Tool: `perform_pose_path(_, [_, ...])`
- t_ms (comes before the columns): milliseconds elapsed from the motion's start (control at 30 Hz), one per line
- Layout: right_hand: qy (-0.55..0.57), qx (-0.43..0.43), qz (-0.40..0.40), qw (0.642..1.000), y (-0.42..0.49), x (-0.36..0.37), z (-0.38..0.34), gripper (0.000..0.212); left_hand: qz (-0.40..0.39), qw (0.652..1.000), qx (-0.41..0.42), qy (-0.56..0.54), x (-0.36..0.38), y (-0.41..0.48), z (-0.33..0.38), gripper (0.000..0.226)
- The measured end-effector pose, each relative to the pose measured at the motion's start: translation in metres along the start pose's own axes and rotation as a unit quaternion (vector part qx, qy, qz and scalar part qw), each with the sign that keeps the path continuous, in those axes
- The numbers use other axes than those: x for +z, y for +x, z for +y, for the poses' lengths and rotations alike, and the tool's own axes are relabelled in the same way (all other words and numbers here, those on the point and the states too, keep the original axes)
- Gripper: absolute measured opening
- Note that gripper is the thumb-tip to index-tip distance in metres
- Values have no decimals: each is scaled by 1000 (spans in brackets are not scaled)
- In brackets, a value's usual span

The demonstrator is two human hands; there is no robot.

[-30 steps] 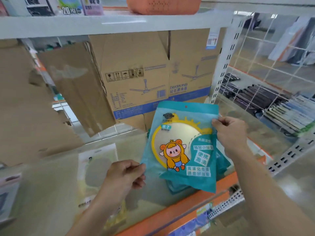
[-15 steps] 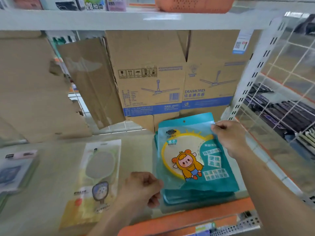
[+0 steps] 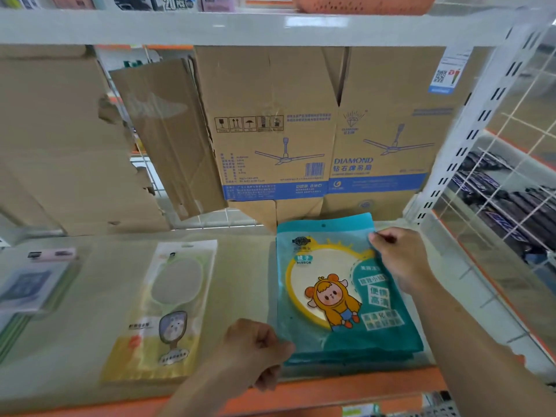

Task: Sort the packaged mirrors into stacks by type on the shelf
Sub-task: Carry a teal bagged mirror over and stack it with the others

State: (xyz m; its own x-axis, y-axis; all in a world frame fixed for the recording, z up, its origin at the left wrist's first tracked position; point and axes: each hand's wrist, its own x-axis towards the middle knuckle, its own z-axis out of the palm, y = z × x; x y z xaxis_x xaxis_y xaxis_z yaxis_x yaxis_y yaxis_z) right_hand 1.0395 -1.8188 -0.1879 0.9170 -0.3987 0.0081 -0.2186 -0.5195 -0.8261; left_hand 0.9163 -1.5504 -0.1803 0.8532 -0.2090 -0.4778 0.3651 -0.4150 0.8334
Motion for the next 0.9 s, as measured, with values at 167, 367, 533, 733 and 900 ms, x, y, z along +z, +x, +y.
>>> perform_pose_path(167, [-22,4,9,1000,1,-1,0,13,-3,1000,4,9,2,2,-4,32])
perform_pose_path(367, [-54,17,16,998,-1,-1,-5,21,2,999,15,33,1,-3,-3,31])
perform_pose_path(533, [-139,-29,35,989,-15,-8,-27,28,33,999,20,-12,-6,-5,-6,28])
perform_pose_path(733, [-211,-115,14,971,-44,4,-61,34,161,985,58,-1,-29,-7,-11,22])
perform_pose_path(900, [-208,-195,-70,956,-78,27,-95,36,288,944,107,124,-52,-23,-11,12])
